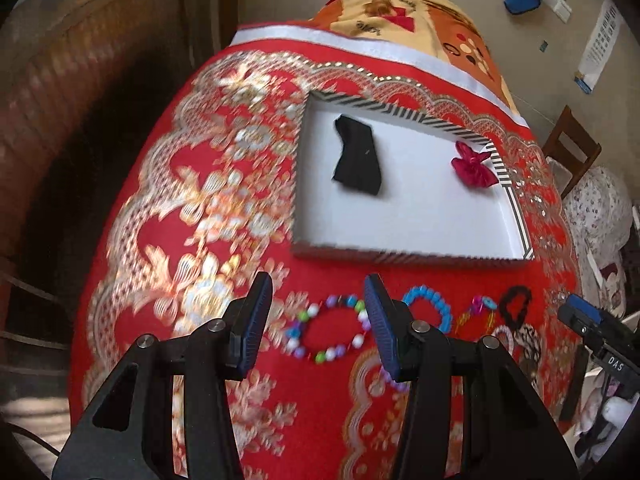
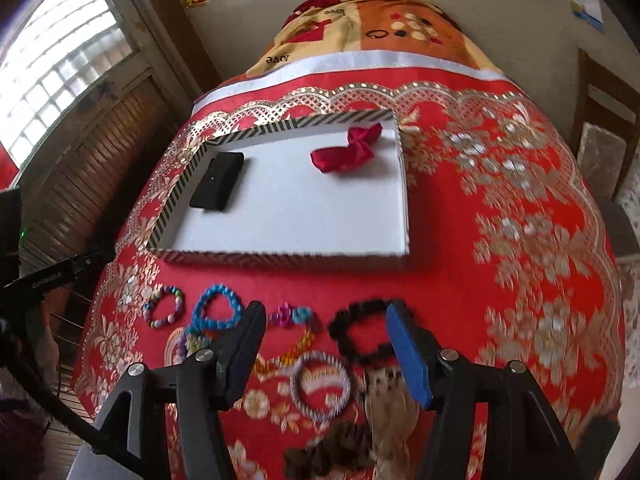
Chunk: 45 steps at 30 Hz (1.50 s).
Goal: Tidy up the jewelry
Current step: 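Withdraw both open tools from the tray back toward the jewelry, then grasp the multicolour bead bracelet with the left tool while the right tool grasps the blue bracelet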
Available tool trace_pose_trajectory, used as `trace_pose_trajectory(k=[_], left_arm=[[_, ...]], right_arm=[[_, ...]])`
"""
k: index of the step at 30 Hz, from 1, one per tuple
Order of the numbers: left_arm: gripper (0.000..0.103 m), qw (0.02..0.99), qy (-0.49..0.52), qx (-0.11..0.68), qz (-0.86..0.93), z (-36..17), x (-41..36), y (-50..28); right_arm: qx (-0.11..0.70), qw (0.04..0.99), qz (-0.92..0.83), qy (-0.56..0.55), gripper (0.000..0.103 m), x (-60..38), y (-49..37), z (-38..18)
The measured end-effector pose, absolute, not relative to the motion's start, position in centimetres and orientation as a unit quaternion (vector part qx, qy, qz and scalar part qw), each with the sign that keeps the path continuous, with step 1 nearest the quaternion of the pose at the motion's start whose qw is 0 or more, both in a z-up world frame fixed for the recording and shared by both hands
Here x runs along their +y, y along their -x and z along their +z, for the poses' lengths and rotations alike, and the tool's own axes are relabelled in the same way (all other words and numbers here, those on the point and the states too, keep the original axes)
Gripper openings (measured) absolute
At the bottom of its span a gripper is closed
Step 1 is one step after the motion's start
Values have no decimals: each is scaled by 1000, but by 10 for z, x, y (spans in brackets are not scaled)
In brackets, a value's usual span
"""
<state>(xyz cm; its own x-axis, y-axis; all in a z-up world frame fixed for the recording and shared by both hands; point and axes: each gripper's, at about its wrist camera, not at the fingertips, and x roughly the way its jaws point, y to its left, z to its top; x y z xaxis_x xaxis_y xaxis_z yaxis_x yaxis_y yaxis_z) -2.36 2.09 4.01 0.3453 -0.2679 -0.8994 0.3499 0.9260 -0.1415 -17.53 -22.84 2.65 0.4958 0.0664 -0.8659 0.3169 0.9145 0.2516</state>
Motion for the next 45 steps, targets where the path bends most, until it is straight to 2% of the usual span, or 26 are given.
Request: trace_pose_trajectory(k=[14, 33, 45], left_arm=[[50, 810, 18, 573, -126, 12, 58, 71], [50, 812, -23, 573, -113, -26, 36, 41], [50, 808, -31, 579, -104, -37, 34, 37]], right_arm=[[515, 846, 1, -137, 60, -204, 207, 31], [537, 830, 68, -134, 60, -149, 107, -10], [559, 817, 70, -124, 60, -144, 83, -40]])
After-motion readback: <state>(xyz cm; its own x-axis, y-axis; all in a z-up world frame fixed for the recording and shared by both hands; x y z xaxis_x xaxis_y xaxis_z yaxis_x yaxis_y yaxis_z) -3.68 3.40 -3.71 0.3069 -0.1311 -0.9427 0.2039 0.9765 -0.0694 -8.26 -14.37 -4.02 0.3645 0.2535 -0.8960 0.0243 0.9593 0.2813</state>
